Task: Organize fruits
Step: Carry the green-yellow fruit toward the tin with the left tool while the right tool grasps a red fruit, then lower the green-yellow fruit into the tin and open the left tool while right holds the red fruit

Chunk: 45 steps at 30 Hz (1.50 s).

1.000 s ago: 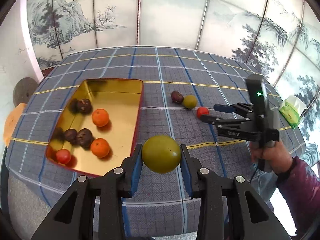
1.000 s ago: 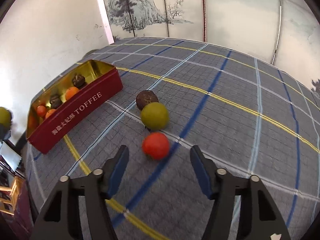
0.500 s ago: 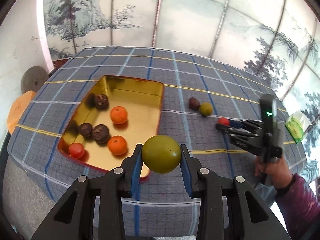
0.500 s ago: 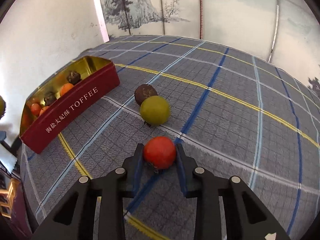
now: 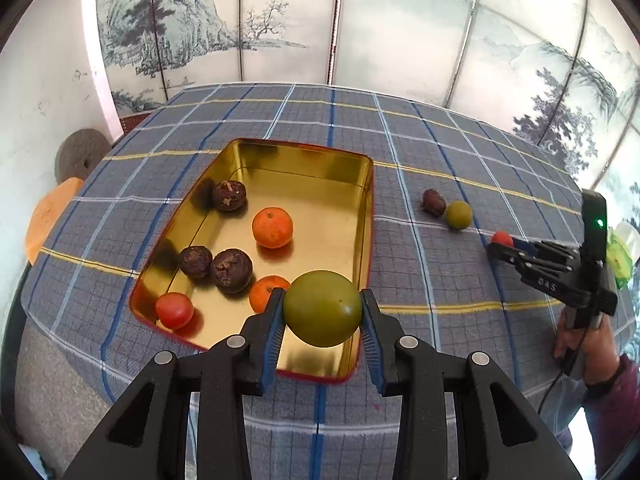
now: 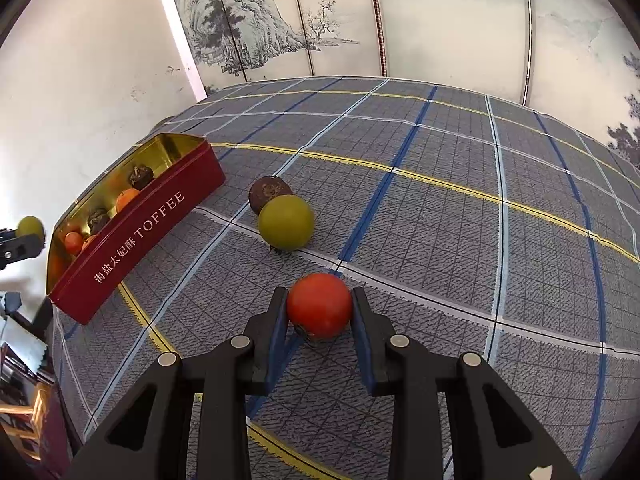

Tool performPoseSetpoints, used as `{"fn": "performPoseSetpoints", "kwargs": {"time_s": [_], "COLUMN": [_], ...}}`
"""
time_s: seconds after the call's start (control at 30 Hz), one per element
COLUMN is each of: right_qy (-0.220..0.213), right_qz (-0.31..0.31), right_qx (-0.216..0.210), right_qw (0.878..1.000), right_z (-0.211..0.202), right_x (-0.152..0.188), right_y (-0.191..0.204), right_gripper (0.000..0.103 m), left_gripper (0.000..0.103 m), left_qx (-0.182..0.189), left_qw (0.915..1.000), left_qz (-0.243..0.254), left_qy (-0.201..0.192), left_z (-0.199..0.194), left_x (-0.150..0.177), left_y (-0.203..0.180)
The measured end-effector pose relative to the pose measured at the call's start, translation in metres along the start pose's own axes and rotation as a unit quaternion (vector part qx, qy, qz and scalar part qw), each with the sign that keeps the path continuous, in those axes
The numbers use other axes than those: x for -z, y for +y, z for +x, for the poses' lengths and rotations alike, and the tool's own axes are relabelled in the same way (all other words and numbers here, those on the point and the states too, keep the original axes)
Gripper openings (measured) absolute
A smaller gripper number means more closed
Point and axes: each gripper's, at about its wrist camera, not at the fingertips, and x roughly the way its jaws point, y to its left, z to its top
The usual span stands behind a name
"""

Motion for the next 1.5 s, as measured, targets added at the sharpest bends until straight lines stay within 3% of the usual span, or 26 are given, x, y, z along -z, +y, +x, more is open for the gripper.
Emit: {"fn": "performPoseSetpoints", "kwargs": {"time_s": [0.63,1.0,1.1,1.2,1.23,1.5], "right_qy": [0.006,0.009,0.009,0.009,0.01,0.014], "right_qz": [-0.003,-0.004,-0.004,-0.004,-0.004,-0.008], "right_qx": [0.001,0.003,0.002,0.003,0.003,0.004], "right_qw": [1.0,1.0,1.0,1.0,1.0,1.0], "right_z": [0.002,0.005,0.005,0.005,0.005,0.007], "right_x": [0.001,0.0,0.0,0.0,0.0,0.001], "right_y": [0.001,0.002,0.002,0.002,0.002,0.003], "right_gripper": [0.029,0.029,0.029,0.029,0.029,0.029], "left_gripper": [0.037,0.039,0.046,0.067,0.07,0.074], "left_qx": [-0.03,-0.077,-0.087,-0.097,-0.102,-0.11], "left_qw": [0.9991,0.9938,0.9928,0.9919,0.9914,0.9913], "left_qz": [0.023,0.079,0.082,0.081,0.08,0.065], "left_qy": [0.018,0.011,0.002,-0.011,-0.017,-0.032], "left_z": [0.068,0.084,0.082,0.077,0.075,0.052], "left_x": [-0.053,-0.071,-0.071,-0.07,-0.069,-0.053], "left_y": [-0.009,-0.028,-0.03,-0.03,-0.03,-0.03]}}
